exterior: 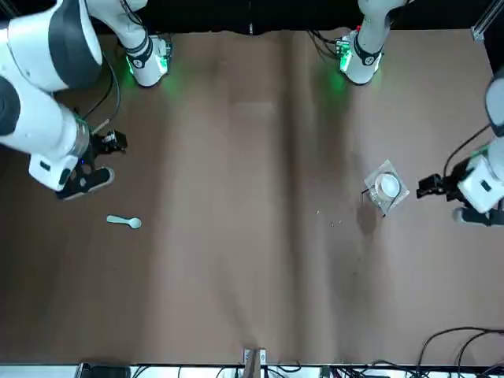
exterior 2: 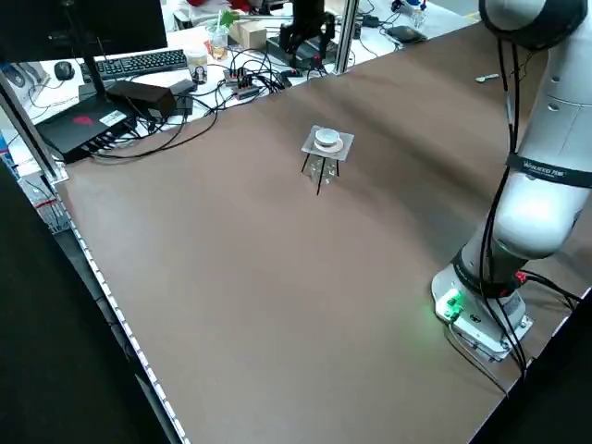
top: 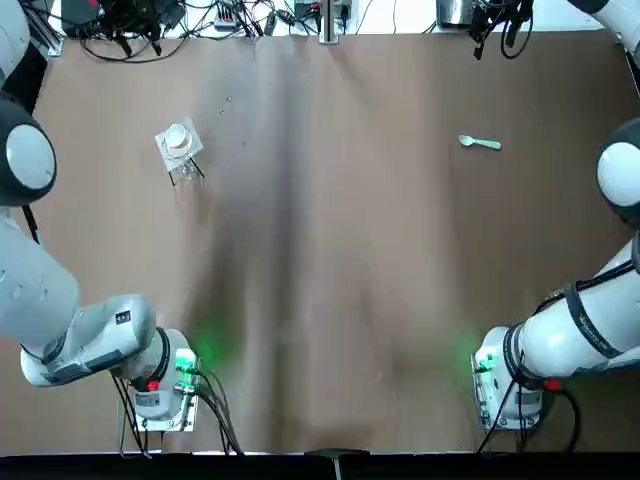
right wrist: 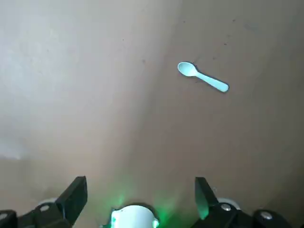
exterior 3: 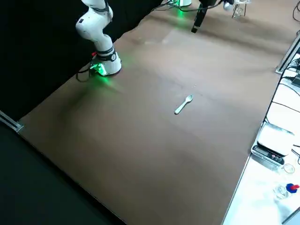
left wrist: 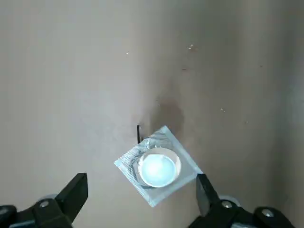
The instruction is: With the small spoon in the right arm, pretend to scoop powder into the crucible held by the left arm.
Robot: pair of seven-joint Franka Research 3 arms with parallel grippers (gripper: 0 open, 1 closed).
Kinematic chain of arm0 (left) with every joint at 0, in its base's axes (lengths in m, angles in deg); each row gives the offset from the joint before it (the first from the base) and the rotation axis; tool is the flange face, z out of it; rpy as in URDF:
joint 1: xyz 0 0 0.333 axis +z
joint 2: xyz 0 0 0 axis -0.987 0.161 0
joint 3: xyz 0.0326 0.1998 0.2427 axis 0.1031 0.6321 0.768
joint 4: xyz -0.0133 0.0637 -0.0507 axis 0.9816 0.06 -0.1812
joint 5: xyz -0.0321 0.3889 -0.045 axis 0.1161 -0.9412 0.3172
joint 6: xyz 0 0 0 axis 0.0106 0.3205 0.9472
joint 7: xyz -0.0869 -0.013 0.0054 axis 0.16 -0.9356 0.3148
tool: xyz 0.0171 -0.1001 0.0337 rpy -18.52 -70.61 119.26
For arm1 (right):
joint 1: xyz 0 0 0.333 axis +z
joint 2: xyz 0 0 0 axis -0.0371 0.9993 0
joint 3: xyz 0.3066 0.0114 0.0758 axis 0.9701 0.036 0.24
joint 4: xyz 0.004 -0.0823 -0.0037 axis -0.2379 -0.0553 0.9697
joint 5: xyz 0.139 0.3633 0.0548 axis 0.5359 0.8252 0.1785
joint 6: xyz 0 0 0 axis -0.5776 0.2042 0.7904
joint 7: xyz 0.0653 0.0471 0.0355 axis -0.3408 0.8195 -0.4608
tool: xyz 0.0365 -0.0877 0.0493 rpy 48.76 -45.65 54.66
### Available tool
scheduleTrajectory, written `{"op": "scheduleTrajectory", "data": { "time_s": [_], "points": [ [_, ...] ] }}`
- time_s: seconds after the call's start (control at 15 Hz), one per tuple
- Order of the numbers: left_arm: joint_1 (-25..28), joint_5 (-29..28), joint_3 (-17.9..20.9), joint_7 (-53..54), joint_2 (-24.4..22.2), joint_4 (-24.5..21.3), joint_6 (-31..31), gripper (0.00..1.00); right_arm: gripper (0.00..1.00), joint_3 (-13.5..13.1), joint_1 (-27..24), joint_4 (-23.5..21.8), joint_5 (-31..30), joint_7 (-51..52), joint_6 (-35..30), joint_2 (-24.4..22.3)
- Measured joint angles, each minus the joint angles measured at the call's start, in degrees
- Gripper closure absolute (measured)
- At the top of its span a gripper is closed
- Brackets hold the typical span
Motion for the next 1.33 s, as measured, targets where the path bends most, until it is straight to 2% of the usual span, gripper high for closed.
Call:
{"op": "scheduleTrajectory", "data": {
  "time_s": [0.2, 0.47, 0.67, 0.8, 1.0, 1.2, 1.33],
  "points": [
    [-2.22, -0.94, -0.01, -0.59, -2.86, 0.05, 1.71, 0.0, 0.0, -0.07, 0.13, -3.3, 0.0, -3.47, 2.65, -4.38],
    [-2.28, -0.95, 0.02, -1.34, -4.76, 1.81, 6.47, 0.0, 0.0, -0.09, 0.13, -14.47, 0.0, -4.26, 10.55, -13.12],
    [-4.19, -1.0, -0.17, -6.63, -5.73, 2.69, 7.37, 0.0, 0.0, -0.09, 0.13, -18.8, 0.0, -4.35, 11.9, -16.61],
    [-5.31, -1.0, -0.25, -9.29, -6.48, 2.87, 8.62, 0.0, 0.0, -0.15, 0.12, -18.14, 0.0, -4.35, 11.95, -16.82],
    [-9.34, -1.0, 1.25, -11.4, -6.98, 2.88, 9.56, 0.0, 0.0, -0.64, -0.14, -15.21, 0.05, -4.38, 8.17, -16.95],
    [-16.93, -0.71, 9.01, -11.71, -7.71, 3.04, 9.79, 0.0, 0.0, -0.97, -0.27, -13.82, 0.15, -4.43, 5.55, -17.12],
    [-18.79, 1.22, 12.48, -11.35, -9.19, 3.09, 10.4, 0.0, 0.0, -0.97, -0.27, -13.87, 0.18, -4.45, 4.35, -17.11]
  ]
}}
